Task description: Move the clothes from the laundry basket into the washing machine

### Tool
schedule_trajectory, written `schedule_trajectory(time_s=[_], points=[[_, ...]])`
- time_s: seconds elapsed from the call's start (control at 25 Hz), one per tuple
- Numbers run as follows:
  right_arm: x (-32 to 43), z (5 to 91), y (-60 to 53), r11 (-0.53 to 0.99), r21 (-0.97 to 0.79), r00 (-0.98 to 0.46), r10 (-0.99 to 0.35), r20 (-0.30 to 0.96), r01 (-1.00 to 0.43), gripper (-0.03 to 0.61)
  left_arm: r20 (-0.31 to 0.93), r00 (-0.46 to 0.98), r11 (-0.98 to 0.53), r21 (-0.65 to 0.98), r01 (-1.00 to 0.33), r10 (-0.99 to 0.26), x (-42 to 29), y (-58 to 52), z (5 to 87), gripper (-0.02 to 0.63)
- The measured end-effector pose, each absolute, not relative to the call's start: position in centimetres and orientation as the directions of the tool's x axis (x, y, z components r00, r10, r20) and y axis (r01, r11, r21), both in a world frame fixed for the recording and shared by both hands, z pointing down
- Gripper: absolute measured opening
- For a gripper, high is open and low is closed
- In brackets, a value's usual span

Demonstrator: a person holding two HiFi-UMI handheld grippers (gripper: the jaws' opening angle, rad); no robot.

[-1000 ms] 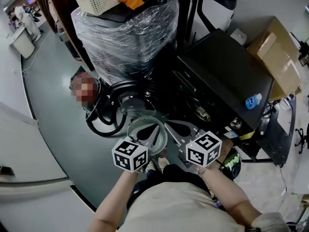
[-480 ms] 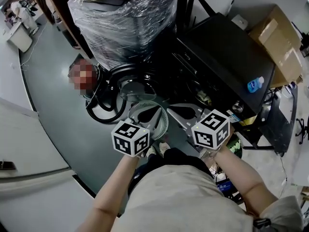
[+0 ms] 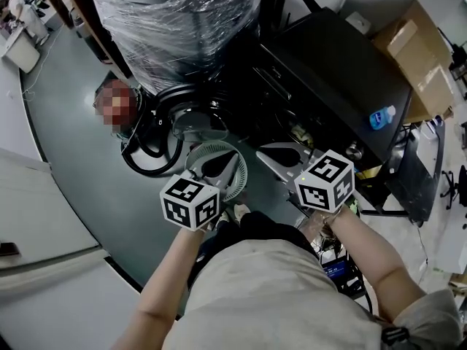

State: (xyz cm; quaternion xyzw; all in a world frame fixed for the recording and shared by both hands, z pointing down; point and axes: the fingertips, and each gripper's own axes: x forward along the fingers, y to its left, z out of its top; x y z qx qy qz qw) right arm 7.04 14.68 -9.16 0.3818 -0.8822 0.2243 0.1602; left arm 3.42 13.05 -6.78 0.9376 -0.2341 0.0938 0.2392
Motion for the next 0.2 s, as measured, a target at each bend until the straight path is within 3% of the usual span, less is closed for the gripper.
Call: schedule_trajectory(time_s=[0.2], points=[[6.66,-9.05,14.45,0.622,-0.249,-0.655,-0.595,0.466,-0.743,0.028,0.281,0.872,-0.77,0.414,-0.487,-0.4,3.12,13.01,-6.48,0.002]])
